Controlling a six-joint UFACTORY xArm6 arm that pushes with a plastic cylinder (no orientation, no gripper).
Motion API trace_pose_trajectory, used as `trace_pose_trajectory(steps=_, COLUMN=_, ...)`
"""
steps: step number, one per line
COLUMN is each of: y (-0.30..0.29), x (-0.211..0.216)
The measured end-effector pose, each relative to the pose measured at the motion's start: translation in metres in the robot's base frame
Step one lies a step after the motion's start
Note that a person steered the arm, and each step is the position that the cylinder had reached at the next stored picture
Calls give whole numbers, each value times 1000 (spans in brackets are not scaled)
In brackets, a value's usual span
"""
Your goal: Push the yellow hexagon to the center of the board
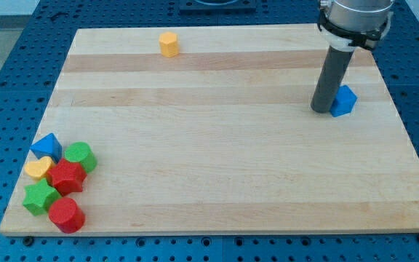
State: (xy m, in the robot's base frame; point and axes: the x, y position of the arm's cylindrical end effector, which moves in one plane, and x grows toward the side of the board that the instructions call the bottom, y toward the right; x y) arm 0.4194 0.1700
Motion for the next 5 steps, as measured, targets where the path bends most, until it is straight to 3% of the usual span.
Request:
trace_pose_trajectory(steps=1, y=-22, x=-2)
trace_pose_trajectory(steps=5, y=-159, x=-180)
